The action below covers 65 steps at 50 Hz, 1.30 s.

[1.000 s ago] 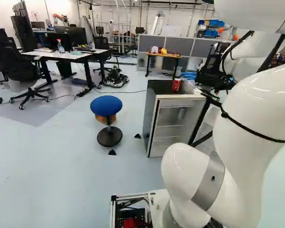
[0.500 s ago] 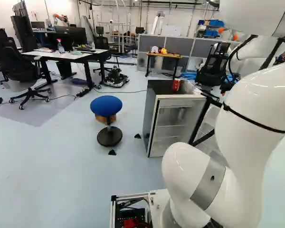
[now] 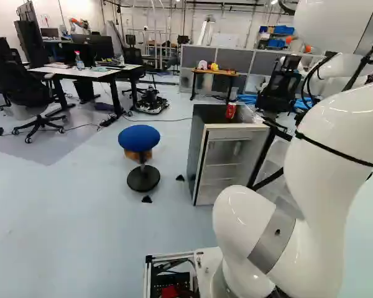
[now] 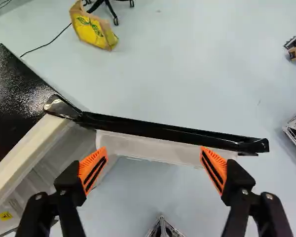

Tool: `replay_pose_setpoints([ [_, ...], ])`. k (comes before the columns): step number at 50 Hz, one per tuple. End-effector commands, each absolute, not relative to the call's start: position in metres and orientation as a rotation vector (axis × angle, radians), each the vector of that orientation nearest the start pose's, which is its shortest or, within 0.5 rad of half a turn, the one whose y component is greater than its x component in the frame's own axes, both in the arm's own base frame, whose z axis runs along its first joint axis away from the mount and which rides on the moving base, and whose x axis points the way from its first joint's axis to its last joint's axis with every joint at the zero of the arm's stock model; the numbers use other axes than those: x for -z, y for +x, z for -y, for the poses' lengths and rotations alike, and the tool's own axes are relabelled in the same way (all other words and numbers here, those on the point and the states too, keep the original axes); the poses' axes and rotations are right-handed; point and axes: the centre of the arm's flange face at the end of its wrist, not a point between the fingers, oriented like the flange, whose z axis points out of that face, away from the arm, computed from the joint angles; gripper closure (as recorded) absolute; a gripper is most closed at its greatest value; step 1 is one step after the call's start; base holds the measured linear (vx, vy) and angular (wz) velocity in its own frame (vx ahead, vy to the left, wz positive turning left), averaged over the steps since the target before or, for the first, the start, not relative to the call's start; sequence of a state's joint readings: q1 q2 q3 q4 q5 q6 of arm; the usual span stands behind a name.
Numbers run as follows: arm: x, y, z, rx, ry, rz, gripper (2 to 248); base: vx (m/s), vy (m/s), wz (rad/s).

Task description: Grab a drink from the fridge

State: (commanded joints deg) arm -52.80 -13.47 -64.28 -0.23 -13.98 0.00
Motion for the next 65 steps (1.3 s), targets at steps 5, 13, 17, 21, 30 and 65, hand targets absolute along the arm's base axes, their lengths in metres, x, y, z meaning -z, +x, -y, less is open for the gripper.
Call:
replay_pose_setpoints([
  [5,-0.517,0.345,0.462,0.952,-2.940,-1.468,3,0.000,0.000,0.000],
  [13,-0.515,0.345,0.476,0.913,-2.934,-1.490,3,0.000,0.000,0.000],
  [17,-0.514,0.345,0.482,0.894,-2.931,-1.500,3,0.000,0.000,0.000],
  [21,-0.513,0.345,0.489,0.875,-2.928,-1.510,3,0.000,0.000,0.000],
  [30,-0.511,0.346,0.504,0.839,-2.920,-1.531,3,0.000,0.000,0.000],
  [65,-0.503,0.365,0.562,0.779,-2.905,-1.570,3,0.000,0.000,0.000],
])
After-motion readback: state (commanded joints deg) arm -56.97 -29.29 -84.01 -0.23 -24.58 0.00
